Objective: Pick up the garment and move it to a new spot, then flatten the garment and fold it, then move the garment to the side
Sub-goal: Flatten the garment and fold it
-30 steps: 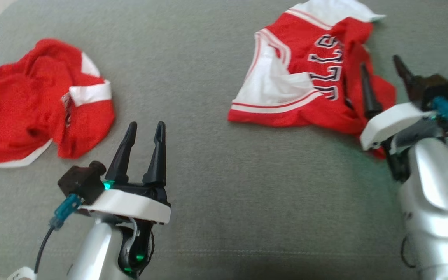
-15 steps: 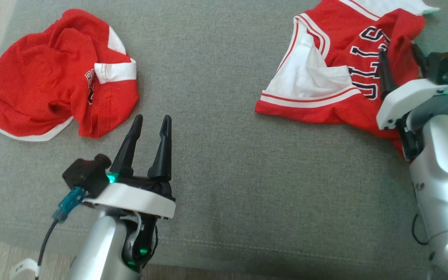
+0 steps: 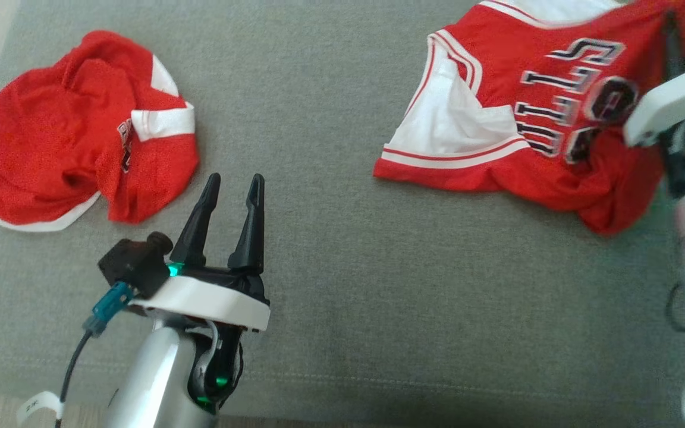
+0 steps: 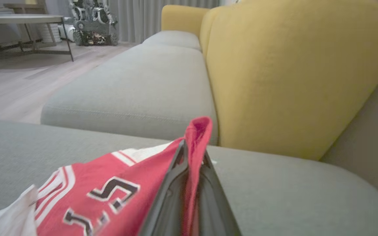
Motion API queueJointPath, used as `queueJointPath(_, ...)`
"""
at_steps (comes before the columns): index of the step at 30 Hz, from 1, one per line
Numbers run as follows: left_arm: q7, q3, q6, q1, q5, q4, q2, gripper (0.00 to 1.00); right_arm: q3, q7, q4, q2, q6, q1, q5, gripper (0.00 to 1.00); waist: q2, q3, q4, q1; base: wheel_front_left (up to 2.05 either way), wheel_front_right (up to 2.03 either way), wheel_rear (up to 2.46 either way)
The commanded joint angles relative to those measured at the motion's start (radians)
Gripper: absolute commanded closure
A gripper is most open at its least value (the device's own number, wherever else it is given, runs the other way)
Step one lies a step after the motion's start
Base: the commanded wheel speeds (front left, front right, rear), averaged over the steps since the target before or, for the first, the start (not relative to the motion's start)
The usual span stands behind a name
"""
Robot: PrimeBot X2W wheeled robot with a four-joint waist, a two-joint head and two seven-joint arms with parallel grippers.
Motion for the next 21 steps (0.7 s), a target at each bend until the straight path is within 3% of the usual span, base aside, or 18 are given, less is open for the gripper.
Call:
queueJointPath(1,-0.005,0.028,0.003,-0.021,-0.010,-0.032,0.008,0.00,0.008,0.005,-0.043,-0.016,0.008,-0.050,0.004,1.00,0.0000,-0.008,-0.009,0.0000,0.00,0.00,0.00)
queueJointPath(8,-0.005,0.012,0.005,-0.031,-0.020,-0.041,0.008,0.00,0.001,0.149,-0.059,-0.183,0.008,-0.128,0.035,1.00,0.0000,0.014,-0.014,0.0000,0.00,0.00,0.00)
queueJointPath(15,-0.005,0.001,-0.006,-0.058,-0.015,-0.032,0.008,0.00,0.107,0.289,0.024,-0.290,0.008,-0.153,0.135,1.00,0.0000,0.067,-0.001,0.0000,0.00,0.00,0.00)
queueJointPath(16,-0.005,0.001,-0.008,-0.062,-0.015,-0.031,0.008,0.00,0.111,0.289,0.037,-0.307,0.008,-0.153,0.130,0.42,0.0000,0.071,0.001,0.0000,0.00,0.00,0.00)
queueJointPath(17,-0.005,0.002,-0.009,-0.065,-0.015,-0.030,0.008,0.00,0.103,0.295,0.056,-0.318,0.008,-0.154,0.125,0.00,0.0000,0.074,0.002,0.0000,0.00,0.00,0.00)
queueJointPath(21,-0.005,0.009,-0.010,-0.073,-0.012,-0.025,0.008,0.00,0.054,0.261,0.093,-0.321,0.008,-0.163,0.062,0.00,0.0000,0.074,-0.004,0.0000,0.00,0.00,0.00)
